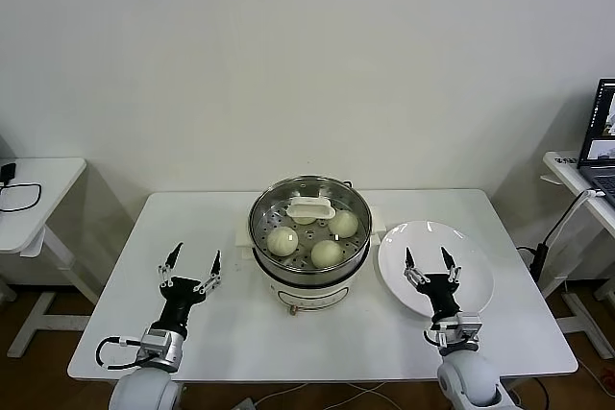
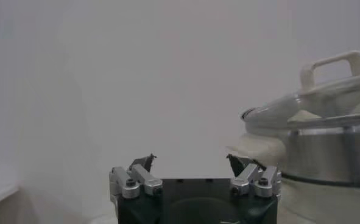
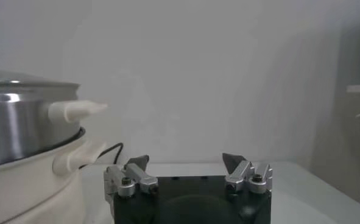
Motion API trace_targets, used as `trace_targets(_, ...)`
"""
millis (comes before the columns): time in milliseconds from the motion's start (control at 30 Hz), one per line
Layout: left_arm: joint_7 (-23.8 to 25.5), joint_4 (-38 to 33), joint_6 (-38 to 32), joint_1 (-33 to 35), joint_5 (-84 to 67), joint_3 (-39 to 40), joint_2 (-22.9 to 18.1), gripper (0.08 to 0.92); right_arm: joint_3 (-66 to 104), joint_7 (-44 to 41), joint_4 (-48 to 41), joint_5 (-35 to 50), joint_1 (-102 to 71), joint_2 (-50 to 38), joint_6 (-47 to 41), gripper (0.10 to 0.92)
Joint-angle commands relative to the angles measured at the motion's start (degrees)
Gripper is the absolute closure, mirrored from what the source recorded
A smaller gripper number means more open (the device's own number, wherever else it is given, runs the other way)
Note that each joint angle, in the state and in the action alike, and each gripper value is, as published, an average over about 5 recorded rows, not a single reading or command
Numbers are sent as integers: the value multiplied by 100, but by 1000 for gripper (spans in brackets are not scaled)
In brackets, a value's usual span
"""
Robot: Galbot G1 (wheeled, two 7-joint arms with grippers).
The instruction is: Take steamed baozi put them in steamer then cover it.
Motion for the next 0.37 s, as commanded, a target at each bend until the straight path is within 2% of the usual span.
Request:
trace_targets(33, 38, 138, -265, 86, -148, -76, 7, 177, 8, 25, 91, -1, -66, 2, -66, 203)
trace_targets(367, 44, 88, -293, 103, -147, -69, 8, 177, 50, 40, 104, -51, -116, 13, -42, 203)
